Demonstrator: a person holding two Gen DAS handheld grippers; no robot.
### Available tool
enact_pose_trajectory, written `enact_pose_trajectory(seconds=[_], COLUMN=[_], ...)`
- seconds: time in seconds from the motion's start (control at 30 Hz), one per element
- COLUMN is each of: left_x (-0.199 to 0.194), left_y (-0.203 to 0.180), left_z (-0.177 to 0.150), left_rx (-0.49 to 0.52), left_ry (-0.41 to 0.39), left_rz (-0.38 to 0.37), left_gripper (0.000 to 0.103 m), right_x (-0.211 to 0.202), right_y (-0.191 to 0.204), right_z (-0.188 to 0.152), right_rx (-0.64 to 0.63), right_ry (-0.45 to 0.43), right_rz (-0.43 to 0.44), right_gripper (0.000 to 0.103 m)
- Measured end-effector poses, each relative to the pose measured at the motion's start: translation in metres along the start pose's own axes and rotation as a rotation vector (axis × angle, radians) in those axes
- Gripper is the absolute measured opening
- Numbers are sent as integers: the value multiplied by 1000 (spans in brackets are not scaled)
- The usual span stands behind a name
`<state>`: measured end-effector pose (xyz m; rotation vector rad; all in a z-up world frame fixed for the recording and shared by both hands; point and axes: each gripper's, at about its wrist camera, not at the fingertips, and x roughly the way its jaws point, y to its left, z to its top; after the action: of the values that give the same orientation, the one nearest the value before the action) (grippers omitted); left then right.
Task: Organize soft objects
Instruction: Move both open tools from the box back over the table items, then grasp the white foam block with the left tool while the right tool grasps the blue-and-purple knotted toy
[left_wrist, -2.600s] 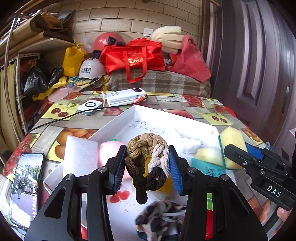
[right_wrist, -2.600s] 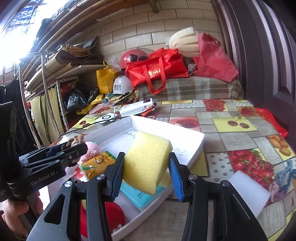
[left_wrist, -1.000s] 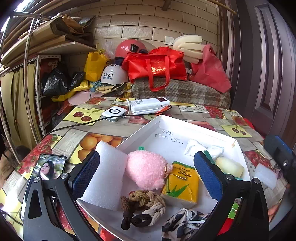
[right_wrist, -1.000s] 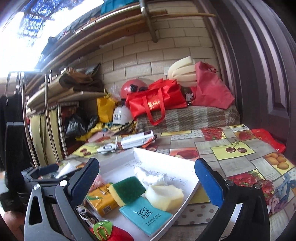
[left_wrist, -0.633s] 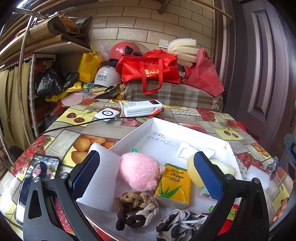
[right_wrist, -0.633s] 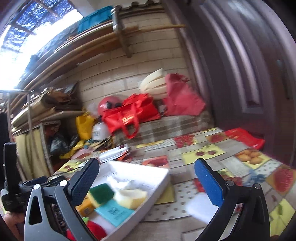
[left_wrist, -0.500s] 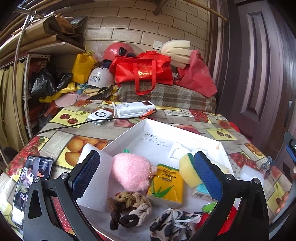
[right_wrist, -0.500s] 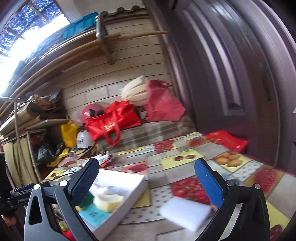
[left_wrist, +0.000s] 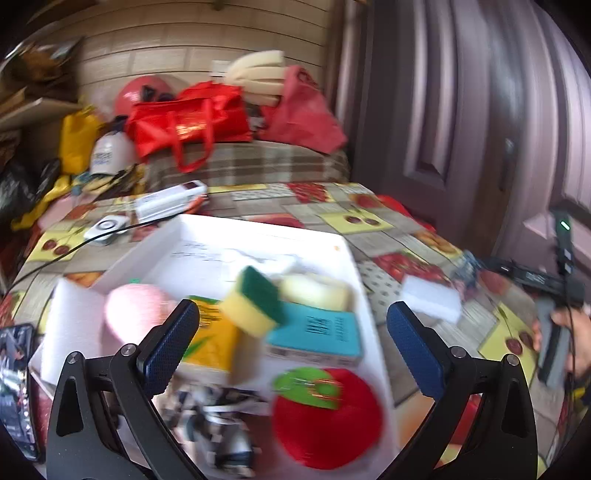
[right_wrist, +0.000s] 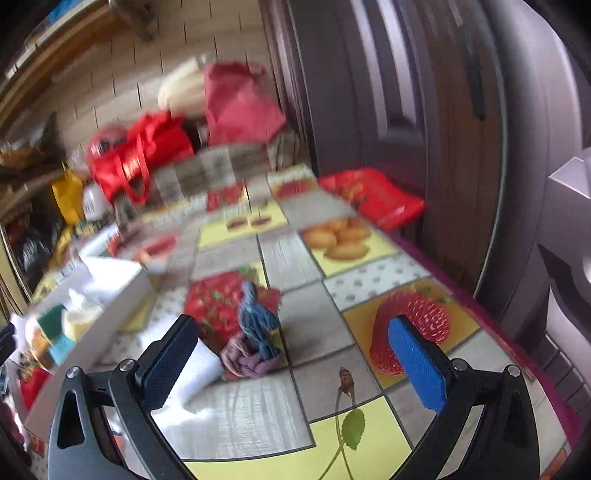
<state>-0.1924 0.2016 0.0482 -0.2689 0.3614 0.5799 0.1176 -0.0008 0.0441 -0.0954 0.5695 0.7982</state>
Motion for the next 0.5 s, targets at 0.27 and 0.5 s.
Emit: enact_pose_trajectory(seconds=[0.27,0.5], left_x=[13,37], left_y=[-84,-138], left_z=[-10,-12], left_rx=[187,253], left_ry=[68,132], left_rz=[-66,-77], left_gripper=[102,102], right_x=[52,60], right_y=[29,1], right_z=[9,6], right_rx=[-107,-3], right_ry=[160,221], right_rz=[-19,140], right_gripper=[80,19])
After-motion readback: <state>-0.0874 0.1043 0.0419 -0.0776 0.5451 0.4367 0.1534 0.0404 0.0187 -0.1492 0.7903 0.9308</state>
